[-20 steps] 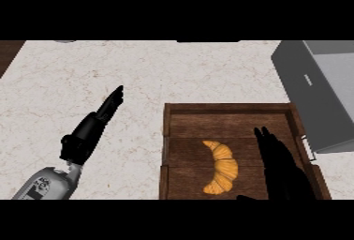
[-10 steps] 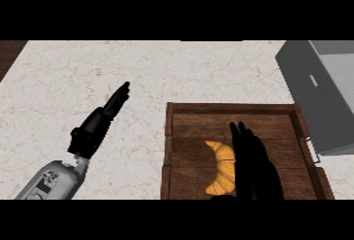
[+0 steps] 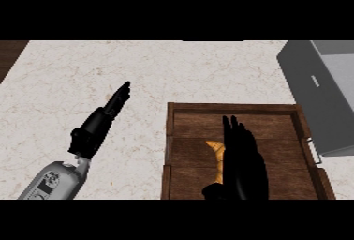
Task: Pick the croissant from the tray and place it in the cardboard box
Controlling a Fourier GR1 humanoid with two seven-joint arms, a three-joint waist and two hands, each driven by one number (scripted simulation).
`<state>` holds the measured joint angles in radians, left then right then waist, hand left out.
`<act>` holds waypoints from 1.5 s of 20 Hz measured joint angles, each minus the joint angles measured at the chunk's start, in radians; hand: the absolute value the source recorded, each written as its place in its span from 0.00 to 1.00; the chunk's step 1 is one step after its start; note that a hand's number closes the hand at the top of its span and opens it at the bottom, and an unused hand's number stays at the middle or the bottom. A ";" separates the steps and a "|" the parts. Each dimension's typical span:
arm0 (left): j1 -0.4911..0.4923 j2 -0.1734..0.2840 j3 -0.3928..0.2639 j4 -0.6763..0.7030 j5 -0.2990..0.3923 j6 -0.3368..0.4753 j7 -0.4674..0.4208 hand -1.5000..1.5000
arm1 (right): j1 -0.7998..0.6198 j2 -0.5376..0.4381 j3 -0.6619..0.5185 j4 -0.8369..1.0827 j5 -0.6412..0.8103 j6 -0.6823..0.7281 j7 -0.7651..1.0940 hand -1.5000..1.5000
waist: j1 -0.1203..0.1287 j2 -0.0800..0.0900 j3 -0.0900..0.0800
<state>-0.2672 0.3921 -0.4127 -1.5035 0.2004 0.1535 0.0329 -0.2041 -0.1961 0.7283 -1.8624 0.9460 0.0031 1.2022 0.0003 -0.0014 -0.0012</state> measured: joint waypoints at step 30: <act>0.029 -0.077 0.107 -0.022 -0.099 -0.103 0.038 0.50 | 0.102 0.191 -0.183 0.198 0.121 0.117 -0.129 0.00 | 0.000 -0.006 -0.001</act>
<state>-0.2385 0.3154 -0.3057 -1.5253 0.1017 0.0503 0.0708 -0.1024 -0.0049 0.5457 -1.6648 1.0672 0.1205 1.0736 0.0001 -0.0077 -0.0026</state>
